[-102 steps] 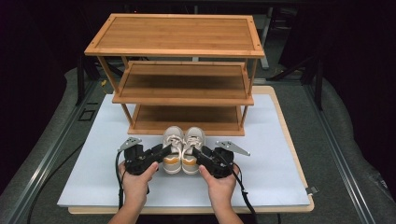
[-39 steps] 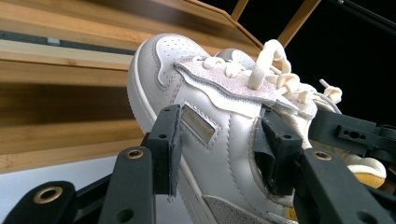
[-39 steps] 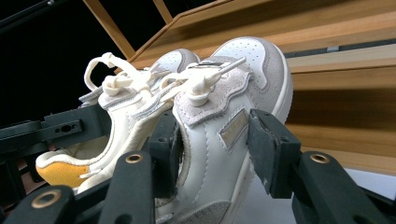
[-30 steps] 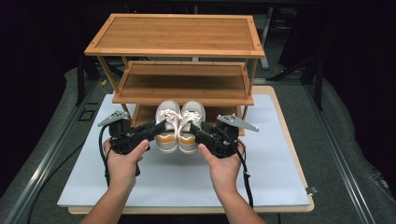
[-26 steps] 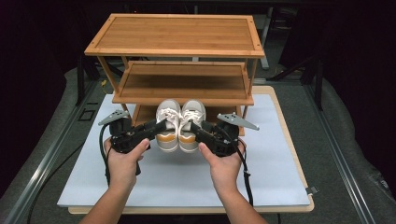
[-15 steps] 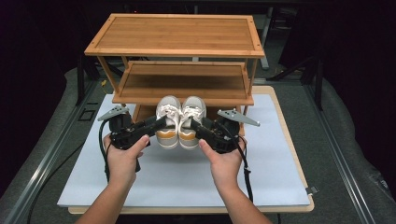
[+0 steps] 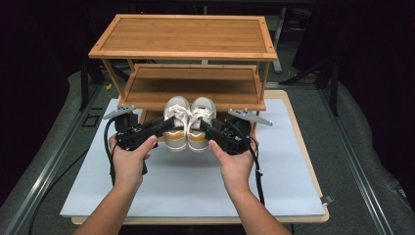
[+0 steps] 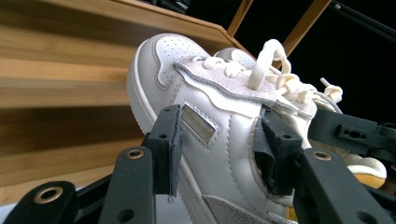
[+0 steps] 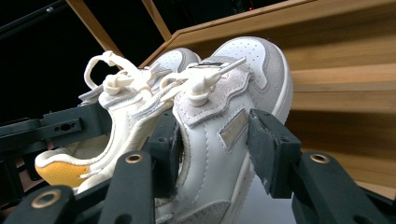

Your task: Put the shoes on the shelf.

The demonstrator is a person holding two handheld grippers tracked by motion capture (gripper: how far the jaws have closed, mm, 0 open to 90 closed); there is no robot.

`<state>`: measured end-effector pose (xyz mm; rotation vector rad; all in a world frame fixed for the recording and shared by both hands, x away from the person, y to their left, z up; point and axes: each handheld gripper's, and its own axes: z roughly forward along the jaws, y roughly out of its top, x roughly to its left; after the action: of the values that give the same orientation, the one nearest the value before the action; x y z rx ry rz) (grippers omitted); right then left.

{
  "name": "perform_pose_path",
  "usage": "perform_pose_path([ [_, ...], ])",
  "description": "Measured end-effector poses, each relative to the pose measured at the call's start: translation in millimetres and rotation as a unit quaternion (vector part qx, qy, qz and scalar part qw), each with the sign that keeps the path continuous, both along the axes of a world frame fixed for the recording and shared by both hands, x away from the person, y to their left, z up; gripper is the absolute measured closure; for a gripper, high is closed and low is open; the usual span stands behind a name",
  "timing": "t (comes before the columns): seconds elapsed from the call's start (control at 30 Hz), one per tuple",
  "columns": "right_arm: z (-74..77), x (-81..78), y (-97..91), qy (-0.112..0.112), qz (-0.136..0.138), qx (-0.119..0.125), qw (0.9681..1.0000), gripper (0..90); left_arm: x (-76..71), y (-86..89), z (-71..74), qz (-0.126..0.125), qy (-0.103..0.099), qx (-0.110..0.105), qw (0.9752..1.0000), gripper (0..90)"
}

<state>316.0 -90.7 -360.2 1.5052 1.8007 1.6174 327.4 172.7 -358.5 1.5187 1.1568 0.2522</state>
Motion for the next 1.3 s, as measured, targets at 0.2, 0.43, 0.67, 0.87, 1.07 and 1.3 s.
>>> perform_pose_path([
  [0.2,3.2,7.9,-0.2,0.003,0.000,-0.004,1.0000,55.2,9.2,-0.3,1.6,0.000,0.002,-0.003,1.0000,55.5],
  [0.43,4.6,23.7,-0.9,0.004,-0.003,0.001,1.0000,55.2,25.8,-1.5,4.2,0.003,0.006,-0.004,1.0000,55.5],
  [0.67,4.9,42.8,-2.6,0.011,-0.005,0.007,0.9999,55.2,45.9,-1.2,4.7,0.001,0.014,-0.013,0.9998,55.5],
  [0.87,10.0,58.1,-2.7,0.011,-0.005,0.001,0.9999,55.2,59.7,-3.0,9.0,0.006,0.014,-0.009,0.9999,55.5],
  [1.07,11.0,72.8,-3.3,0.016,-0.007,0.002,0.9998,55.2,74.8,-4.0,9.7,0.004,0.021,-0.008,0.9997,55.5],
  [1.3,9.1,86.2,-4.9,0.023,-0.007,0.009,0.9997,55.1,88.0,-3.6,8.8,0.001,0.026,-0.009,0.9996,55.4],
])
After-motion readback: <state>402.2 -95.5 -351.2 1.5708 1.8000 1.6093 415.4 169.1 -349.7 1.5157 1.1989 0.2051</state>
